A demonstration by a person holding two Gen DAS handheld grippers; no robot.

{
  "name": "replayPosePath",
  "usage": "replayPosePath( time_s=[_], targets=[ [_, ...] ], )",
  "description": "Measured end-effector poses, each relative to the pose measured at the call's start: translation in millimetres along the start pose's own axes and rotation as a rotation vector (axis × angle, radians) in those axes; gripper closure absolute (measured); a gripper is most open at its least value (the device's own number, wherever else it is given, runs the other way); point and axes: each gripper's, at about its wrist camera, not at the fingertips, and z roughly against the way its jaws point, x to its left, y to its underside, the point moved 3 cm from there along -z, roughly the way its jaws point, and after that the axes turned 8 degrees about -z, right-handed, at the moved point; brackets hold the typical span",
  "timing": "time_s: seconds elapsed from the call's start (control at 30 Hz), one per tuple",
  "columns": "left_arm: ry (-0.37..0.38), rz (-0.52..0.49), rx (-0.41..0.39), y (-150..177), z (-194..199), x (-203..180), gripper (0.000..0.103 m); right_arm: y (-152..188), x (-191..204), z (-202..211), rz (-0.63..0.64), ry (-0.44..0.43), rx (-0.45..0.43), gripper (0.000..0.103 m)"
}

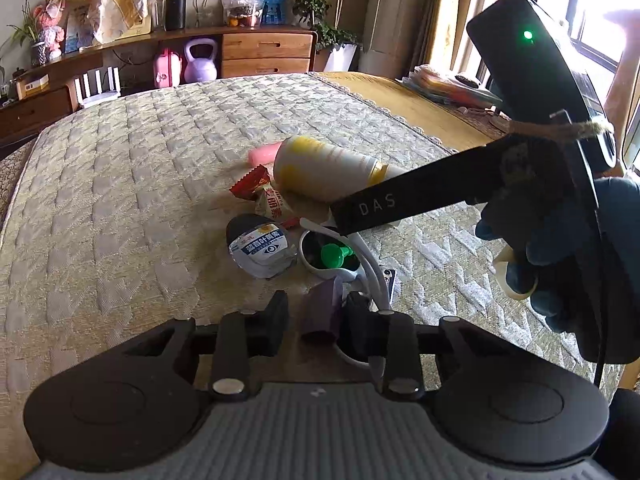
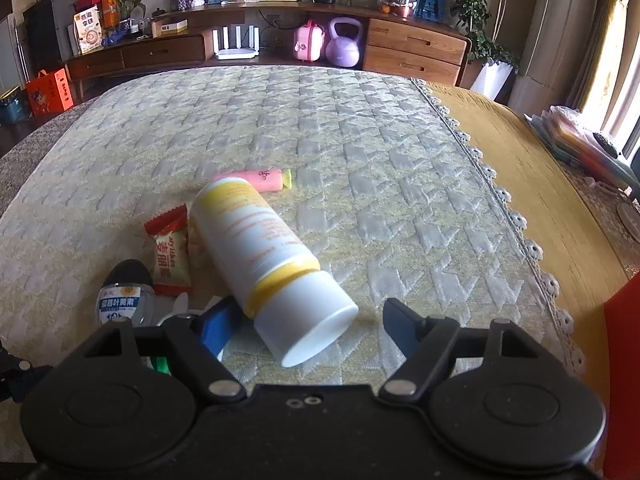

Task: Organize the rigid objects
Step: 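Grasp the white-yellow bottle with the right tool while the left tool grasps the purple piece, then lift the bottle with the right tool while the left tool lifts the purple piece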

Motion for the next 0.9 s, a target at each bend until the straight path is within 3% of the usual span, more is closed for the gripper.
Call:
replayPosePath(
  time_s=[0.1, 0.37, 0.9],
  targets=[
    [-0.006, 0.004, -0.001, 0, 0, 2, 0.085, -7, -1, -3, -0.004, -0.029, 0.006, 0.032],
    [-0.024, 0.022, 0.0, -1, 1, 4, 0.085, -11, 4, 0, 0.01, -0.064, 0.004, 0.052],
    [-0.067, 0.043, -0.009, -15, 22, -6, 0.085, 18, -25, 44, -0.023, -0.06, -0.042, 0.058]
  ],
)
